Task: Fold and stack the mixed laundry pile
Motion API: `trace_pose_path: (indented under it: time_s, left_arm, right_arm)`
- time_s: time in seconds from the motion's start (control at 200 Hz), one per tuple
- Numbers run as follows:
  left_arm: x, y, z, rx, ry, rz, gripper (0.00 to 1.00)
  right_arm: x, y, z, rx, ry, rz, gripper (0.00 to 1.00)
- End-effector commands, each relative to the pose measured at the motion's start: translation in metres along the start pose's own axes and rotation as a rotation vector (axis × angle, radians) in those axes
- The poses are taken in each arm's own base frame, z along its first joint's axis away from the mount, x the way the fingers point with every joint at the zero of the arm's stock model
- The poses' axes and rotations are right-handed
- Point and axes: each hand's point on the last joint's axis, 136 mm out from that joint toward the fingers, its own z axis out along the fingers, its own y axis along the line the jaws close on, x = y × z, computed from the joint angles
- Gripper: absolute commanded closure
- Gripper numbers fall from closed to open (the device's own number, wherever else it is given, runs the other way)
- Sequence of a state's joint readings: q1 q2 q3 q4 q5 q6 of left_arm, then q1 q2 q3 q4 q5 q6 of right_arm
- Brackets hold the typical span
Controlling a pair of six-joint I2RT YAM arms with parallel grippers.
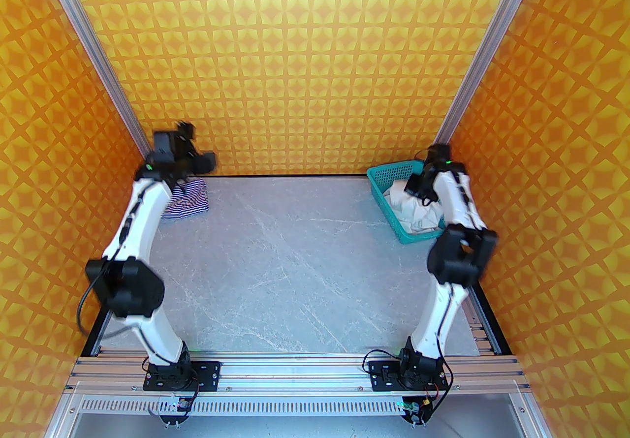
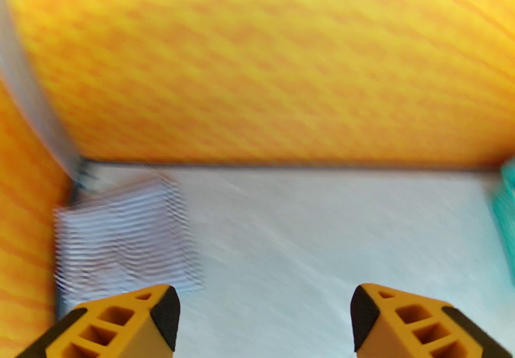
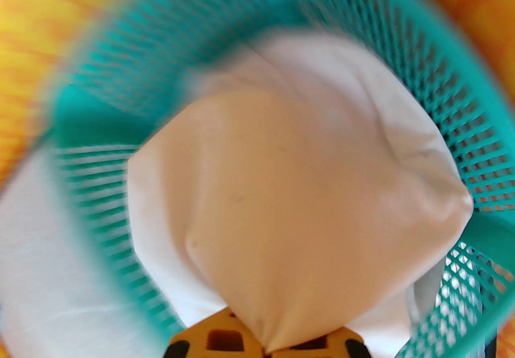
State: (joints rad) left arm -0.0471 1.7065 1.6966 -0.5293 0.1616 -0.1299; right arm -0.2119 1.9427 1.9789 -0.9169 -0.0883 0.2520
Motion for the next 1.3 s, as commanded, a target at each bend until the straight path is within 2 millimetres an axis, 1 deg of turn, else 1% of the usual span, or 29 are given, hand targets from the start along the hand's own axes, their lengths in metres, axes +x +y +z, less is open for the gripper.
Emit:
trace_pose_path:
  time_s: [0.0, 0.045, 0.065, 0.125, 0.145, 0.18, 0.245, 0.26, 0.29, 0.295, 0.36, 0.38, 0.385, 0.435, 0.46, 0.515, 0.585, 0.64, 0.745, 0.835, 0.87, 0.905, 0.92, 0.93, 0.95, 1.045, 1.15, 1.23, 1.295]
  left_arm:
    - [0.023, -0.05, -0.007, 0.2, -0.034, -0.069, 0.29]
    - [0.039, -0.061, -0.012, 0.22, -0.013, -0.07, 0.29]
    - [0.045, -0.067, -0.014, 0.231, -0.005, -0.069, 0.29]
    - [0.064, -0.079, -0.022, 0.258, 0.016, -0.07, 0.29]
    - [0.07, -0.082, -0.025, 0.266, 0.025, -0.071, 0.29]
    - [0.078, -0.085, -0.031, 0.275, 0.037, -0.076, 0.29]
    - [0.092, -0.088, -0.042, 0.282, 0.059, -0.084, 0.29]
    - [0.095, -0.089, -0.044, 0.283, 0.065, -0.086, 0.3]
    - [0.101, -0.094, -0.048, 0.292, 0.08, -0.078, 0.31]
    - [0.103, -0.094, -0.049, 0.293, 0.083, -0.076, 0.31]
    - [0.12, -0.109, -0.058, 0.316, 0.139, -0.039, 0.31]
    - [0.126, -0.112, -0.06, 0.321, 0.155, -0.034, 0.31]
    - [0.128, -0.113, -0.06, 0.324, 0.16, -0.032, 0.31]
    - [0.143, -0.12, -0.064, 0.336, 0.195, -0.027, 0.3]
    - [0.15, -0.123, -0.067, 0.342, 0.207, -0.025, 0.3]
    - [0.167, -0.127, -0.07, 0.349, 0.241, -0.032, 0.3]
    - [0.19, -0.135, -0.074, 0.361, 0.294, -0.016, 0.3]
    - [0.207, -0.146, -0.076, 0.371, 0.337, 0.011, 0.3]
    - [0.24, -0.174, -0.078, 0.407, 0.413, 0.073, 0.29]
    - [0.271, -0.19, -0.066, 0.406, 0.486, 0.125, 0.26]
    - [0.282, -0.198, -0.061, 0.414, 0.512, 0.146, 0.26]
    - [0.289, -0.202, -0.052, 0.414, 0.53, 0.159, 0.26]
    - [0.29, -0.203, -0.047, 0.411, 0.532, 0.16, 0.26]
    - [0.296, -0.211, -0.048, 0.426, 0.543, 0.179, 0.26]
    - [0.302, -0.216, -0.043, 0.427, 0.561, 0.19, 0.26]
    - [0.317, -0.223, -0.015, 0.408, 0.605, 0.205, 0.25]
    - [0.322, -0.232, 0.017, 0.395, 0.603, 0.213, 0.22]
    - [0.322, -0.243, 0.038, 0.396, 0.603, 0.213, 0.22]
    - [0.322, -0.248, 0.052, 0.391, 0.603, 0.212, 0.24]
  right_arm:
    - [-0.017, 0.099, -0.123, -0.347, -0.257, -0.1, 1.0]
    - [-0.006, 0.122, -0.152, -0.425, -0.296, -0.136, 1.0]
    - [0.004, 0.139, -0.169, -0.474, -0.309, -0.165, 1.0]
    - [0.037, 0.17, -0.189, -0.555, -0.301, -0.223, 1.0]
    - [0.045, 0.178, -0.192, -0.575, -0.294, -0.235, 1.0]
    - [0.071, 0.195, -0.193, -0.616, -0.255, -0.249, 1.0]
    - [0.111, 0.216, -0.18, -0.664, -0.169, -0.261, 1.0]
    - [0.126, 0.222, -0.172, -0.668, -0.136, -0.266, 1.0]
    - [0.143, 0.227, -0.16, -0.66, -0.101, -0.271, 0.98]
    - [0.151, 0.23, -0.155, -0.657, -0.084, -0.276, 0.97]
    - [0.203, 0.245, -0.121, -0.636, 0.03, -0.331, 0.84]
    - [0.213, 0.247, -0.113, -0.625, 0.06, -0.339, 0.81]
    - [0.22, 0.248, -0.108, -0.62, 0.08, -0.346, 0.78]
    - [0.251, 0.256, -0.089, -0.612, 0.169, -0.365, 0.59]
    - [0.259, 0.258, -0.084, -0.613, 0.198, -0.367, 0.54]
    - [0.274, 0.258, -0.076, -0.615, 0.249, -0.359, 0.44]
    - [0.276, 0.248, -0.079, -0.6, 0.236, -0.37, 0.38]
    - [0.275, 0.231, -0.083, -0.551, 0.22, -0.387, 0.35]
    - [0.28, 0.176, -0.08, -0.415, 0.256, -0.375, 0.33]
    - [0.288, 0.114, -0.071, -0.267, 0.271, -0.332, 0.34]
    - [0.294, 0.098, -0.069, -0.228, 0.278, -0.327, 0.34]
    - [0.301, 0.089, -0.067, -0.215, 0.293, -0.322, 0.34]
    - [0.303, 0.088, -0.068, -0.215, 0.296, -0.322, 0.35]
    - [0.306, 0.086, -0.067, -0.215, 0.305, -0.323, 0.35]
    - [0.31, 0.086, -0.066, -0.221, 0.316, -0.321, 0.36]
    - [0.331, 0.094, -0.059, -0.274, 0.373, -0.284, 0.38]
    - [0.348, 0.12, -0.048, -0.317, 0.376, -0.303, 0.38]
    - [0.364, 0.142, -0.036, -0.354, 0.408, -0.306, 0.38]
    - [0.378, 0.152, -0.025, -0.358, 0.443, -0.319, 0.38]
